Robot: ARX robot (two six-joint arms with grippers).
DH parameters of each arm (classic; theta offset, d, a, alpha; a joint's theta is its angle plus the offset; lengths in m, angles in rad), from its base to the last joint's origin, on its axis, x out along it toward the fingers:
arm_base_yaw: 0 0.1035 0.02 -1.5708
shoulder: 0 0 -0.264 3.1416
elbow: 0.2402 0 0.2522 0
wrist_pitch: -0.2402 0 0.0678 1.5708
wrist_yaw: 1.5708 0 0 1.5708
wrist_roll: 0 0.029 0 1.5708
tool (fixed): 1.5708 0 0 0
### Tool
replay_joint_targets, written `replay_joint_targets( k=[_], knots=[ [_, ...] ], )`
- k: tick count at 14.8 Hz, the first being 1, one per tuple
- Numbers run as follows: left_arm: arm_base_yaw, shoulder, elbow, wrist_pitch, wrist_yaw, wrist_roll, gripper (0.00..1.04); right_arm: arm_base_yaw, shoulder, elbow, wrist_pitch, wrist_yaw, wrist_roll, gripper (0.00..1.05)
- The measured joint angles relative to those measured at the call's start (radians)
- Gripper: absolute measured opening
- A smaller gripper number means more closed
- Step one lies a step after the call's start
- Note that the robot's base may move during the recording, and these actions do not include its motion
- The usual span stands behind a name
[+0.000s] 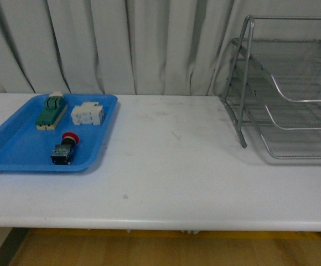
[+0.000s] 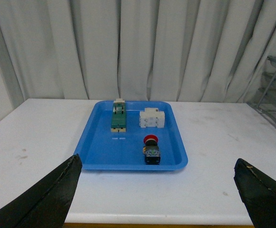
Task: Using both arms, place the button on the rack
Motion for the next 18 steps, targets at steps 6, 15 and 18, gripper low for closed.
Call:
replay_joint_targets(
  k=[6,15,18],
  knots=[
    [0.0,0.0,0.0,0.0,0.0,0.0,0.98,0.0,0.0,0.0,0.0,0.0,0.0,0.98],
    [0.0,0.0,0.0,0.0,0.0,0.0,0.98,0.0,0.0,0.0,0.0,0.0,0.0,0.98],
    [0.0,0.0,0.0,0.0,0.0,0.0,0.98,0.0,0.0,0.0,0.0,0.0,0.0,0.98]
  ],
)
